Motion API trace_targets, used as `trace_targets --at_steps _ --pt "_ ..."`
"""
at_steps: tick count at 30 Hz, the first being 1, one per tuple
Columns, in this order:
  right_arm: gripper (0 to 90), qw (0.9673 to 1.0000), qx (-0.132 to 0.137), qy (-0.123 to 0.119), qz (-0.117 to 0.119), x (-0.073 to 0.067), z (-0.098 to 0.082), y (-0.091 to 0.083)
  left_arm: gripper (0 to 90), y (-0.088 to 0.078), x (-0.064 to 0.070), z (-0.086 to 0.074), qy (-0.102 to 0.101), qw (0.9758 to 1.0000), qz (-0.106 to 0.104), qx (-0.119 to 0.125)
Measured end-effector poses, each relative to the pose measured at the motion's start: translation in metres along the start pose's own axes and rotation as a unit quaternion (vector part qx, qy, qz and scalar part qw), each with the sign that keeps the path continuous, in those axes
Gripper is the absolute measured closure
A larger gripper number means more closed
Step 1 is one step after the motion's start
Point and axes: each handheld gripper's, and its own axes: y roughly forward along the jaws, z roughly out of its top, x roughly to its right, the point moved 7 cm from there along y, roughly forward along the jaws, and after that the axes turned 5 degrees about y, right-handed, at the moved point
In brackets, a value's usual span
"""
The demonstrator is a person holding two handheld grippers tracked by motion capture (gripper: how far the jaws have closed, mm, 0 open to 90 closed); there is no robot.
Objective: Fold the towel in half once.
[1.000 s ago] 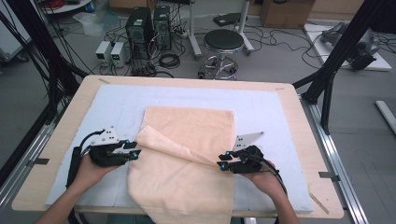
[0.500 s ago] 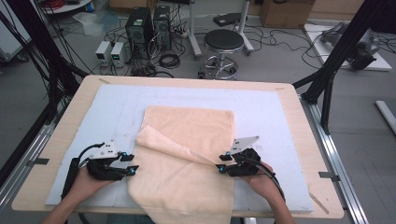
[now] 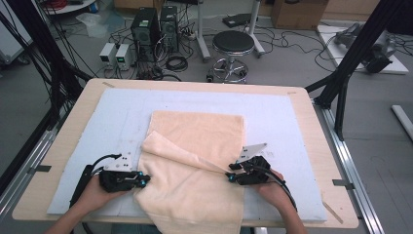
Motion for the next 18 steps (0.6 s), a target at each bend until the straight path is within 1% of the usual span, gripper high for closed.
trace_targets --at_steps 1,3,4,6,7,8,9,10,11,12,13,14,15,16,17,18 --pt "62.1 1.0 -0.003 0.003 -0.001 0.001 -0.001 -0.001 87.2 0.0 -0.004 0.008 0.0 0.9999 0.007 0.008" --pt "63.0 1.0 0.0 -0.001 -0.006 0.003 0.0 -0.001 87.2 0.002 -0.013 0.026 0.0 0.9997 0.014 0.022" --pt "63.1 1.0 0.001 0.0 -0.009 0.005 0.0 -0.001 87.2 0.006 -0.019 0.034 -0.007 0.9995 0.017 0.025" --pt "63.0 0.9998 0.006 0.005 -0.016 0.01 0.002 -0.002 87.2 0.017 -0.032 0.047 -0.014 0.9994 0.024 0.021" --pt "62.9 0.9997 0.01 0.009 -0.021 0.013 0.003 -0.004 87.1 0.024 -0.039 0.052 -0.023 0.9991 0.031 0.017" --pt "62.7 0.9995 0.014 0.01 -0.027 0.016 0.005 -0.006 87.1 0.031 -0.046 0.058 -0.026 0.999 0.034 0.015" --pt "62.7 0.9992 0.018 0.016 -0.033 0.02 0.006 -0.007 87.1 0.038 -0.053 0.062 -0.038 0.9984 0.038 0.015" --pt "62.6 0.9987 0.026 0.019 -0.041 0.024 0.009 -0.009 87.0 0.046 -0.061 0.064 -0.044 0.9982 0.042 0.005" --pt "62.2 0.9982 0.032 0.023 -0.045 0.026 0.01 -0.01 86.9 0.054 -0.067 0.066 -0.054 0.9974 0.048 -0.002" --pt "61.9 0.9976 0.037 0.027 -0.052 0.028 0.012 -0.011 86.9 0.062 -0.072 0.068 -0.059 0.9966 0.057 -0.003" --pt "61.4 0.9974 0.041 0.025 -0.053 0.027 0.014 -0.012 86.3 0.068 -0.075 0.069 -0.064 0.9963 0.058 -0.008" --pt "60.7 0.9973 0.045 0.024 -0.053 0.025 0.015 -0.013 85.7 0.071 -0.076 0.07 -0.067 0.9962 0.056 -0.003" --pt "60.4 0.9974 0.046 0.015 -0.053 0.022 0.016 -0.014 84.8 0.072 -0.076 0.071 -0.072 0.9959 0.056 0.002" --pt "59.8 0.9976 0.046 0.007 -0.052 0.017 0.017 -0.015 83.4 0.071 -0.076 0.07 -0.07 0.996 0.055 -0.001" --pt "59.2 0.9974 0.049 0.002 -0.054 0.014 0.018 -0.016 80.4 0.069 -0.076 0.069 -0.069 0.9959 0.058 -0.002" --pt "58.7 0.9973 0.05 -0.003 -0.054 0.011 0.018 -0.018 75.9 0.065 -0.076 0.069 -0.07 0.9958 0.06 0.002"
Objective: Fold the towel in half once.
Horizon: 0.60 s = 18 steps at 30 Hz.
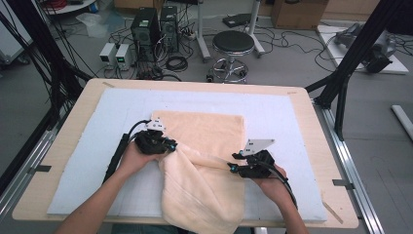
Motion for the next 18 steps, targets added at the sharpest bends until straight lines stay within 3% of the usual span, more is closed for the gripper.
trace_targets --at_steps 3,6,10,14,18 --pt "56.5 0.9999 0.014 -0.002 0.004 -0.005 0.003 -0.004 65.8 -0.015 0.0 -0.001 0.004 0.9999 0.005 0.011" --pt "55.5 0.9996 0.02 -0.008 0.018 -0.015 0.005 -0.007 61.6 -0.032 0.001 -0.005 0.007 0.9996 0.012 0.025" --pt "54.6 0.9986 0.022 -0.018 0.044 -0.035 0.002 -0.009 61.4 -0.046 0.008 -0.021 0.015 0.9998 0.003 0.015" --pt "52.6 0.9975 0.004 -0.025 0.066 -0.057 -0.007 -0.005 63.0 -0.048 0.023 -0.036 0.028 0.9994 -0.019 0.012" --pt "50.9 0.995 -0.008 -0.038 0.092 -0.079 -0.011 -0.002 62.6 -0.036 0.033 -0.05 0.029 0.9992 -0.029 0.0"
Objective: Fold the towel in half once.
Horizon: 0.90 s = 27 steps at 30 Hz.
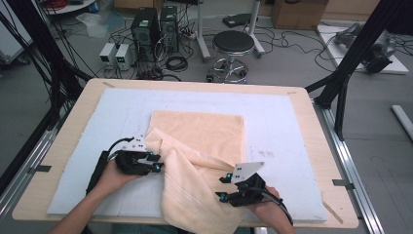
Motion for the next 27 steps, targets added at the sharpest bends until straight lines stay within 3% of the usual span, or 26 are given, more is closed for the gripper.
trace_targets --at_steps 2,4,6,9,14,17,21,24,27 --pt "50.1 0.9998 -0.003 0.003 0.021 -0.008 -0.001 0.004 63.5 0.007 0.002 -0.004 0.01 0.9997 0.004 -0.02" --pt "50.0 0.9992 -0.009 0.008 0.037 -0.013 -0.003 0.008 67.2 0.009 0.003 -0.003 0.013 0.9998 0.005 -0.014" --pt "50.7 0.9982 -0.018 0.016 0.055 -0.016 -0.006 0.013 76.9 0.009 0.003 -0.002 0.014 0.9998 0.003 -0.015" --pt "60.0 0.9965 -0.033 0.003 0.076 -0.022 -0.008 0.018 84.0 0.009 0.006 -0.001 0.018 0.9997 0.008 -0.017" --pt "54.8 0.9969 -0.007 0.0 0.078 -0.025 0.001 0.008 85.2 0.003 0.007 0.002 0.012 0.9997 0.022 -0.008" --pt "50.4 0.9968 0.005 -0.001 0.079 -0.029 0.008 0.001 85.3 -0.006 0.011 0.006 0.013 0.9995 0.027 -0.001" --pt "51.0 0.9968 -0.021 -0.03 0.071 -0.038 0.008 0.014 85.4 -0.029 0.022 0.008 0.02 0.9993 0.029 0.01" --pt "59.8 0.9963 -0.033 -0.041 0.068 -0.039 0.007 0.025 85.4 -0.047 0.031 0.006 0.024 0.9991 0.032 0.017" --pt "78.3 0.9954 -0.044 -0.057 0.064 -0.041 0.005 0.029 85.4 -0.072 0.043 0.001 0.028 0.9988 0.034 0.021"
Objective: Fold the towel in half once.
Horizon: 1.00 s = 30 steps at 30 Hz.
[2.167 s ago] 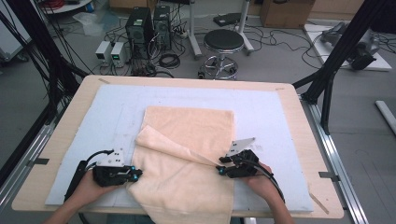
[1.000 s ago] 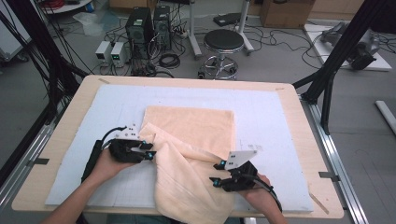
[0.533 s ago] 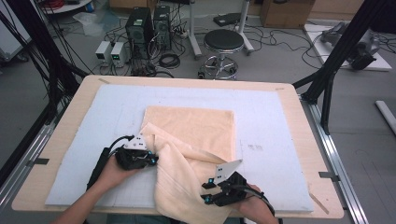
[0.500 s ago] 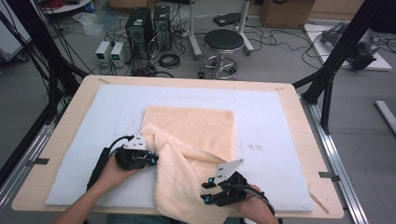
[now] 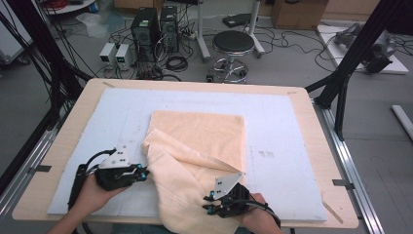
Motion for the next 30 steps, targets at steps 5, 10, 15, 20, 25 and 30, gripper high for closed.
trace_targets --at_steps 5,10,15,20,25,30 --pt "82.5 0.9999 0.009 -0.007 0.007 -0.003 0.005 -0.01 85.4 -0.042 0.019 0.002 0.011 0.9999 -0.005 0.004" --pt "82.6 0.9994 0.033 -0.004 -0.008 0.003 0.014 -0.031 85.3 -0.056 0.026 0.011 0.033 0.9992 -0.019 -0.013" --pt "82.5 0.9973 0.034 0.001 -0.066 0.037 0.024 -0.047 85.1 -0.018 -0.014 0.019 0.019 0.9992 -0.01 -0.032" --pt "82.5 0.9926 0.021 0.039 -0.113 0.09 0.02 -0.05 84.9 0.037 -0.063 0.025 -0.025 0.9993 0.003 -0.029" --pt "81.6 0.9878 0.002 0.079 -0.135 0.135 0.011 -0.04 84.1 0.078 -0.095 0.027 -0.072 0.9966 0.03 -0.027" --pt "71.9 0.9842 0.001 0.114 -0.136 0.157 0.001 -0.029 69.8 0.088 -0.108 0.017 -0.106 0.9921 0.042 -0.053"
